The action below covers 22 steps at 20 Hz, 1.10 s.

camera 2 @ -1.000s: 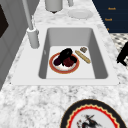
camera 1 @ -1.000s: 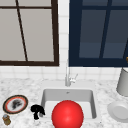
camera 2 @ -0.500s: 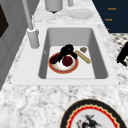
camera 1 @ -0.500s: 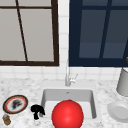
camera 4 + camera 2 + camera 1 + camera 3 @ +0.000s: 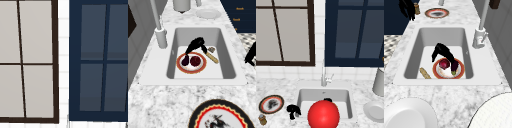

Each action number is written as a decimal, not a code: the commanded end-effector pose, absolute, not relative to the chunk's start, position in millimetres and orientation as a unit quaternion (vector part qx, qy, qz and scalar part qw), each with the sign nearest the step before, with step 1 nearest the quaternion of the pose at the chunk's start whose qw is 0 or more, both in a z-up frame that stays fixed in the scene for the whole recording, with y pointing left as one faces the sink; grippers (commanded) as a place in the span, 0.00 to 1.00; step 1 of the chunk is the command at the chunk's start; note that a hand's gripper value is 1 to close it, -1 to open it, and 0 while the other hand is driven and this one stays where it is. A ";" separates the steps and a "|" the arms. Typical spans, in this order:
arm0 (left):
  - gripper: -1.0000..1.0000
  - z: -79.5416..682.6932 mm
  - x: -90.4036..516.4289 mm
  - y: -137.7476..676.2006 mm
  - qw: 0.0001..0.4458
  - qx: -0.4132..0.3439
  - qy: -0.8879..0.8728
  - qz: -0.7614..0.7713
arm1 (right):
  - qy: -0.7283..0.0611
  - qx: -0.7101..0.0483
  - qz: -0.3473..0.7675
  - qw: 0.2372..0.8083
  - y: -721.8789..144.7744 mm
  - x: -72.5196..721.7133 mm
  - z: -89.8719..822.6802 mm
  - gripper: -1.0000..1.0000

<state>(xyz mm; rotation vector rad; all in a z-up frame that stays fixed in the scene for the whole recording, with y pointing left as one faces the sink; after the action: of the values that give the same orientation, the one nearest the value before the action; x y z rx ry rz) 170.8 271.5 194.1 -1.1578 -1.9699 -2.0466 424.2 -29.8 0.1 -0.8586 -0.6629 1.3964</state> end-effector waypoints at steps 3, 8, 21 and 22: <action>0.50 194.1 170.8 271.5 0.037 -0.377 -0.642 -0.667 | -0.289 -0.377 0.611 0.633 -31.5 424.3 0.5 0.00; 0.50 194.1 170.8 271.5 0.037 -0.377 -0.642 -0.667 | -0.321 -0.375 0.610 0.620 -55.4 410.1 19.4 0.00; 0.50 194.1 170.8 271.5 0.037 -0.377 -0.642 -0.667 | -0.378 -0.343 0.614 0.602 -101.5 377.2 80.6 0.00; 0.50 194.1 170.8 271.5 0.037 -0.377 -0.642 -0.667 | -0.382 -0.342 0.614 0.600 -105.6 374.7 85.9 0.00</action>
<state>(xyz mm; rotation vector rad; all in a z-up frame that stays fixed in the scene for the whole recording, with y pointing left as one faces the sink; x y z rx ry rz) 170.8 271.5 194.1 -1.1578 -1.9699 -2.0466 381.3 -95.8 70.6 -0.8097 -0.8088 1.4234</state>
